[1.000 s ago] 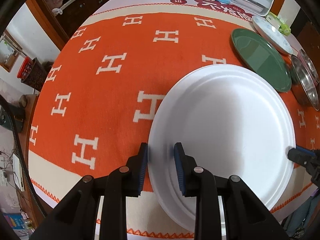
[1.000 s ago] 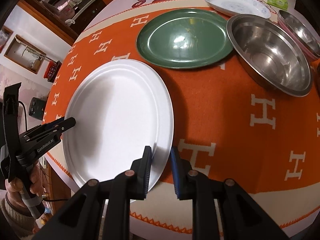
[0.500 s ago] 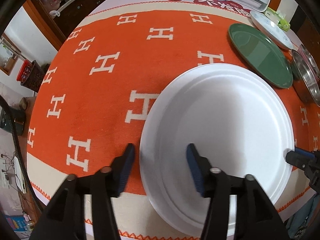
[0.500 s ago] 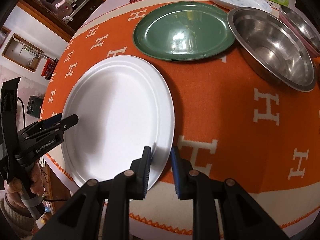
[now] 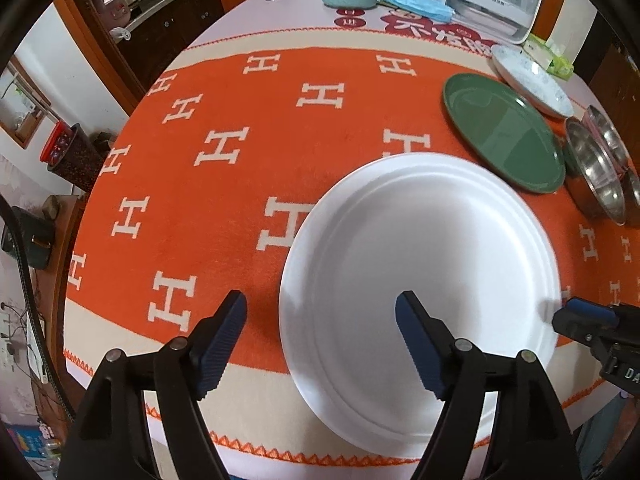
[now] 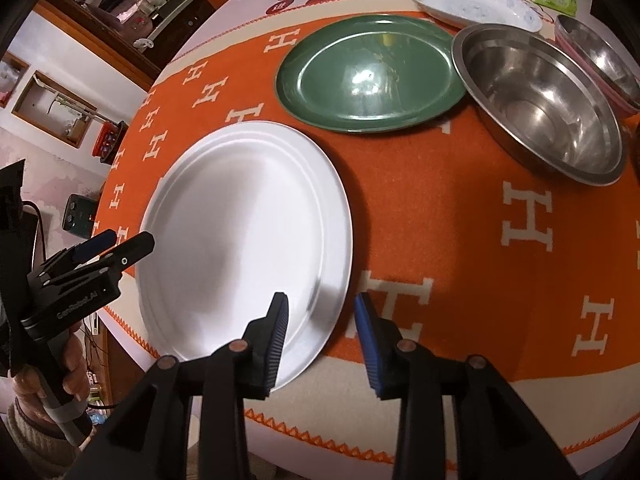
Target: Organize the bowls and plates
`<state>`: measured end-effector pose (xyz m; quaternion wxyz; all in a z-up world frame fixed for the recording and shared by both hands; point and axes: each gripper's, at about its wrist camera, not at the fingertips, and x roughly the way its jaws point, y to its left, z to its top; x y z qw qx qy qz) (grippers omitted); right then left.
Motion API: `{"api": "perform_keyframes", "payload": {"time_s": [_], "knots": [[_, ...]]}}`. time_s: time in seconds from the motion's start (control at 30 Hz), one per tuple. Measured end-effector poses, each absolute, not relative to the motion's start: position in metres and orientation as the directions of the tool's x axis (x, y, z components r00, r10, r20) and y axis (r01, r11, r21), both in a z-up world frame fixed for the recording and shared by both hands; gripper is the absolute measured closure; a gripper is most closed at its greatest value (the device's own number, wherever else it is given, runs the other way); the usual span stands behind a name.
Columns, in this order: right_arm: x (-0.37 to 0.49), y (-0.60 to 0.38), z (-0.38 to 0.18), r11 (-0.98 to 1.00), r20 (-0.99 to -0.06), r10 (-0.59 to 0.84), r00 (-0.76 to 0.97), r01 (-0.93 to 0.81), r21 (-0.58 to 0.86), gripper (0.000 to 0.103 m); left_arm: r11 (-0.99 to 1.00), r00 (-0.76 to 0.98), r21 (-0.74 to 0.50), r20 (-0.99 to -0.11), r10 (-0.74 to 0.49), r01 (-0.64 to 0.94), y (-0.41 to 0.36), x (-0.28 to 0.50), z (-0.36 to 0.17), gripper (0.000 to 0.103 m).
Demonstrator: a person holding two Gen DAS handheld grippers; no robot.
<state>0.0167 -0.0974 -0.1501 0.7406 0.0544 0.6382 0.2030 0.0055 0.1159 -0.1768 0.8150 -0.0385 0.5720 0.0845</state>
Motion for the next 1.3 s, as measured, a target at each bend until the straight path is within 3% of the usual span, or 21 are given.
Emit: {"api": "perform_keyframes", "payload": {"time_s": [0.5, 0.7, 0.9, 1.13, 1.3], "knots": [[0.016, -0.104, -0.119, 0.903, -0.905, 0.390, 0.171, -0.265, 0.339, 0.068, 0.985, 0.457, -0.041, -0.888, 0.041, -0.168, 0.100, -0.003, -0.118, 0.027], [0.022, -0.113, -0.102, 0.905, -0.893, 0.396, 0.214, -0.256, 0.340, 0.068, 0.988, 0.530, -0.111, -0.847, -0.039, -0.105, 0.096, 0.007, -0.084, 0.027], [0.038, -0.124, -0.087, 0.909, -0.885, 0.401, 0.238, -0.219, 0.353, 0.068, 0.998, 0.552, -0.064, -0.832, -0.056, 0.004, 0.084, 0.033, -0.052, 0.027], [0.062, -0.133, -0.085, 0.919, -0.883, 0.393, 0.259, -0.141, 0.368, 0.068, 0.992, 0.518, -0.093, -0.846, -0.126, 0.090, 0.080, 0.096, -0.034, 0.027], [0.079, -0.132, -0.106, 0.918, -0.891, 0.397, 0.220, -0.082, 0.389, 0.068, 0.985, 0.521, 0.004, -0.849, -0.089, 0.175, 0.062, 0.148, -0.039, 0.027]]}}
